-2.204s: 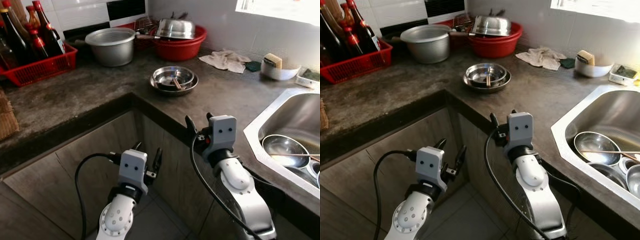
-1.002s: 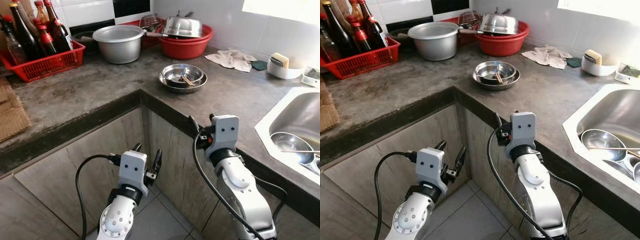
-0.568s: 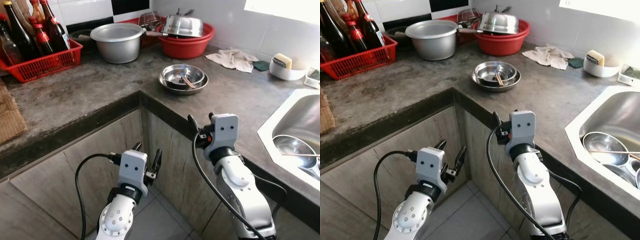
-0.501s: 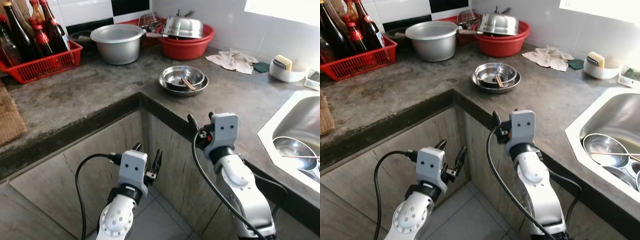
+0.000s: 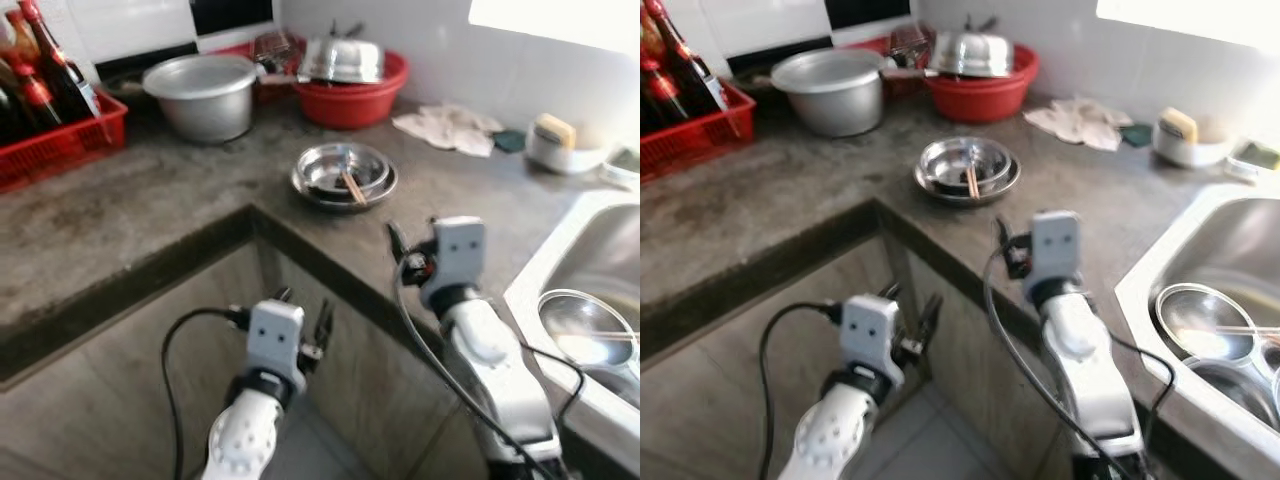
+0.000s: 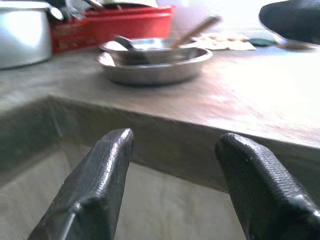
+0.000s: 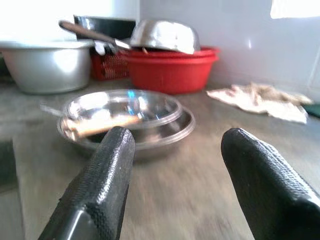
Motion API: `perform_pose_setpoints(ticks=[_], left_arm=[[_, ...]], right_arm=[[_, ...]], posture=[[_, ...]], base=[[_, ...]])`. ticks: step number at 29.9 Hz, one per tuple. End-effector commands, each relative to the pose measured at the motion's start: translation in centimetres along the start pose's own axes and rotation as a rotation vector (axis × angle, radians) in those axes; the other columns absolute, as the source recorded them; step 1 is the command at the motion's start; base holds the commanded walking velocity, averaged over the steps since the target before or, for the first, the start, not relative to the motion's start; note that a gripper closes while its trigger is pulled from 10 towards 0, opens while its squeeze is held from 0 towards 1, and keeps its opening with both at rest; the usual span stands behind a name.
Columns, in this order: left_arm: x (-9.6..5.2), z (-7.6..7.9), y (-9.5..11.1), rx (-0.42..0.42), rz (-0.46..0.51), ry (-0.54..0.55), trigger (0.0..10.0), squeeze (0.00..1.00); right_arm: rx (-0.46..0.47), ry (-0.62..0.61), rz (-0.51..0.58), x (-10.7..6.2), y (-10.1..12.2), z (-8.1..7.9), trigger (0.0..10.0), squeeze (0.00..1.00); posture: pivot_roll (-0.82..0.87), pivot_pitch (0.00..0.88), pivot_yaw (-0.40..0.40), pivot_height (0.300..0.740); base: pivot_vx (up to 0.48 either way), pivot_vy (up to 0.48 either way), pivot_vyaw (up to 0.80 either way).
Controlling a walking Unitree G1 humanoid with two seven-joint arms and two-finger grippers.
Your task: Kitchen organization
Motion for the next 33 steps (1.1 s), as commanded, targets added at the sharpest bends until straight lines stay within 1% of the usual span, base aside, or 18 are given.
perform_pose_setpoints(ticks=[1, 5, 11, 12, 14, 15, 19, 26, 27, 28, 29, 31, 33], left_arm=[[-0.2, -0.4, -0.5, 0.013, -0.026, 0.007, 10.0, 0.0], [-0.3, -0.3, -0.6, 0.008, -0.026, 0.004, 10.0, 0.0], [-0.4, -0.1, -0.6, 0.003, -0.024, -0.009, 10.0, 0.0], [-0.4, 0.0, -0.5, 0.003, -0.023, -0.011, 10.0, 0.0], [-0.4, 0.0, -0.5, 0.002, -0.022, -0.012, 10.0, 0.0], [-0.4, 0.0, -0.4, -0.001, -0.018, -0.009, 10.0, 0.0], [-0.7, 0.2, -0.5, -0.005, -0.017, -0.013, 10.0, 0.0], [-0.7, 0.2, -0.5, -0.005, -0.017, -0.013, 10.0, 0.0], [-0.7, 0.2, -0.5, -0.006, -0.017, -0.016, 10.0, 0.0], [-0.9, 0.5, -0.5, -0.004, -0.012, -0.024, 10.0, 0.0], [-1.1, 0.7, -0.4, -0.001, -0.004, -0.032, 10.0, 0.0], [-1.1, 0.7, -0.4, -0.001, -0.004, -0.032, 10.0, 0.0], [-1.2, 0.7, -0.3, 0.0, 0.006, -0.028, 10.0, 0.0]], right_arm=[[0.003, -0.002, 0.003, 0.1, 0.0, -0.2, 10.0, 0.0], [-0.019, -0.062, 0.018, 0.3, 0.2, 0.8, 10.0, 0.0], [-0.023, -0.071, 0.016, 0.3, 0.2, 1.2, 10.0, 0.0], [-0.027, -0.074, 0.013, 0.3, 0.1, 1.4, 10.0, 0.04], [-0.028, -0.076, 0.006, 0.2, 0.0, 1.5, 10.0, 0.04], [-0.034, -0.067, -0.002, 0.0, -0.3, 1.7, 10.0, 1.0], [-0.054, -0.018, -0.036, -0.7, -1.2, 1.9, 10.0, 1.0], [-0.054, -0.018, -0.036, -0.7, -1.2, 1.9, 10.0, 1.0], [-0.061, -0.001, -0.044, -0.8, -1.4, 1.8, 10.0, 1.0], [-0.059, 0.046, -0.074, -0.7, -2.0, 1.5, 10.0, 0.0], [-0.059, 0.106, -0.106, -0.3, -2.6, 1.1, 10.0, 0.0], [-0.059, 0.106, -0.106, -0.3, -2.6, 1.1, 10.0, 0.0], [-0.055, 0.133, -0.104, 0.4, -2.5, 0.5, 10.0, 0.0]], posture=[[0.04, 0.083, -0.024, 0.74], [0.04, 0.084, -0.021, 0.74], [0.06, 0.081, -0.018, 0.74], [0.06, 0.081, -0.018, 0.74], [0.06, 0.084, -0.027, 0.74], [0.06, 0.084, -0.029, 0.74], [0.05, 0.08, -0.028, 0.74], [0.05, 0.08, -0.028, 0.74], [0.05, 0.08, -0.028, 0.74], [0.04, 0.081, -0.032, 0.74], [0.04, 0.084, -0.033, 0.74], [0.04, 0.084, -0.033, 0.74], [0.05, 0.086, -0.034, 0.74]], base=[[0.0, 0.0, 0.0], [0.0, 0.0, 0.0], [0.0, 0.0, 0.0], [0.0, 0.0, 0.0], [0.0, 0.0, 0.0], [0.0, 0.0, 0.0], [0.0, 0.0, 0.0], [0.0, 0.0, 0.0], [0.0, 0.0, 0.0], [0.0, 0.0, 0.0], [0.0, 0.0, 0.0], [0.0, 0.0, 0.0], [0.0, 0.0, 0.0]])
Point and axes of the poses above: a point about 5 cm out from each wrist's last joint towards the gripper, its own x axis pointing out of the wrist towards the gripper, its own y axis along the axis of the wrist's last joint, z = x × y, the point moved 3 cm from there along x, pointing out of the wrist towards the gripper, and after that the axes turned 15 degrees about x, right-handed, at the moved point
